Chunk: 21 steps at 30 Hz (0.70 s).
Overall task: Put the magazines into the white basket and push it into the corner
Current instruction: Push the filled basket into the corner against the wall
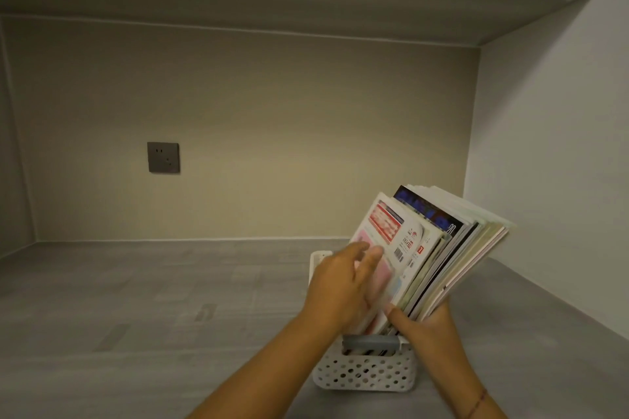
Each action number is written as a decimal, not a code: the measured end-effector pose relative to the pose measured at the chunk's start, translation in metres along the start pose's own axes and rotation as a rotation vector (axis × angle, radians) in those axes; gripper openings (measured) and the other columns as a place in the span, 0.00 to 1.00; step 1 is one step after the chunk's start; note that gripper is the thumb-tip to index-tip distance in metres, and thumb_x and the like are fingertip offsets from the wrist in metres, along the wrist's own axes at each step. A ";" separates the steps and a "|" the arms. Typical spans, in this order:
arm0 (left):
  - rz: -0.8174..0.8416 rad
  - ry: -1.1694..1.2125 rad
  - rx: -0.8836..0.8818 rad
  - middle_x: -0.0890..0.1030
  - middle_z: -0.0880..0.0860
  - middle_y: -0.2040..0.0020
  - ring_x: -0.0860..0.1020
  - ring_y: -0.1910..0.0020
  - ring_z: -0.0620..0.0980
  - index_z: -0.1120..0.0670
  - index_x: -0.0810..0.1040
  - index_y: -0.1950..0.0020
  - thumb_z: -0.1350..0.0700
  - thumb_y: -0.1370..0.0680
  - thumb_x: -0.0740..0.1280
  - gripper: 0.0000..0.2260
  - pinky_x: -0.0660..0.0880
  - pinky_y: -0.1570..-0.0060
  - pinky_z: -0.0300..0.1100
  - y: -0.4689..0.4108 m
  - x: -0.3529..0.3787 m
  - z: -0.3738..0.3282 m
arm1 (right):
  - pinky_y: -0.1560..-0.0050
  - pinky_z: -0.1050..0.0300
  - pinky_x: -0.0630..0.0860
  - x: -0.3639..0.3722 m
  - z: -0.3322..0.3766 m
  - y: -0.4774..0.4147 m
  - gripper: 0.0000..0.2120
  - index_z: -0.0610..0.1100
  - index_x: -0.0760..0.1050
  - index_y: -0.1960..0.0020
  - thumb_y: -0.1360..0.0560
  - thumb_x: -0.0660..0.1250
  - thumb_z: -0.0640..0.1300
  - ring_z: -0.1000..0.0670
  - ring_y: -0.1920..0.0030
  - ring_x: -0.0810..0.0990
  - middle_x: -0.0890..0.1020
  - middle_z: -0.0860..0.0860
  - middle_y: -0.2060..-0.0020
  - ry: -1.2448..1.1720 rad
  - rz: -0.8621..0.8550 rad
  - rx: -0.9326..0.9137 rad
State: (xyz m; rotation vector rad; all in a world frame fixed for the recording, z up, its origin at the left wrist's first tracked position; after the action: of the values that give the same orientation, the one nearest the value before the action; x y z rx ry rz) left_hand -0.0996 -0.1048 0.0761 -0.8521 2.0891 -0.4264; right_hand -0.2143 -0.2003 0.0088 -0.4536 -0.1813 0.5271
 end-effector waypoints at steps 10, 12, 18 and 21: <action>0.194 -0.055 -0.084 0.65 0.38 0.28 0.62 0.27 0.45 0.31 0.65 0.32 0.38 0.20 0.53 0.16 0.58 0.27 0.50 0.038 0.001 0.041 | 0.65 0.74 0.75 0.002 0.005 0.005 0.40 0.63 0.62 0.39 0.46 0.77 0.51 0.64 0.49 0.76 0.76 0.61 0.47 -0.101 0.024 0.016; 0.007 0.248 -0.374 0.66 0.40 0.29 0.67 0.31 0.44 0.39 0.61 0.27 0.41 0.20 0.56 0.21 0.68 0.34 0.45 0.048 -0.006 0.054 | 0.65 0.74 0.75 0.002 0.005 0.005 0.40 0.62 0.62 0.39 0.46 0.77 0.51 0.62 0.47 0.75 0.76 0.60 0.45 -0.115 0.028 0.019; 0.117 1.088 -0.770 0.86 0.57 0.54 0.85 0.58 0.54 0.55 0.78 0.40 0.46 0.20 0.59 0.17 0.80 0.69 0.40 0.064 0.020 0.060 | 0.66 0.73 0.75 0.003 0.000 0.004 0.41 0.53 0.64 0.35 0.45 0.77 0.47 0.59 0.48 0.76 0.78 0.56 0.46 -0.128 -0.008 0.037; 0.090 1.139 -0.794 0.86 0.58 0.53 0.85 0.59 0.54 0.54 0.77 0.38 0.49 0.19 0.57 0.15 0.80 0.69 0.42 0.064 0.020 0.063 | 0.64 0.69 0.77 0.003 -0.006 0.002 0.35 0.51 0.66 0.35 0.38 0.76 0.40 0.56 0.48 0.78 0.79 0.54 0.46 -0.115 -0.043 0.054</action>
State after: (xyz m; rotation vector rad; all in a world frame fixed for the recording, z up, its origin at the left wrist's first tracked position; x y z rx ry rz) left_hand -0.0850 -0.0731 -0.0095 -1.0675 3.4590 0.0478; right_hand -0.2112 -0.1993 0.0028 -0.3664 -0.2859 0.5146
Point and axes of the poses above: each hand's wrist, its own y-axis away from the middle knuckle, its own x-axis out of the palm, z = x × y, the point moved 5 cm from there along -y, towards the middle knuckle
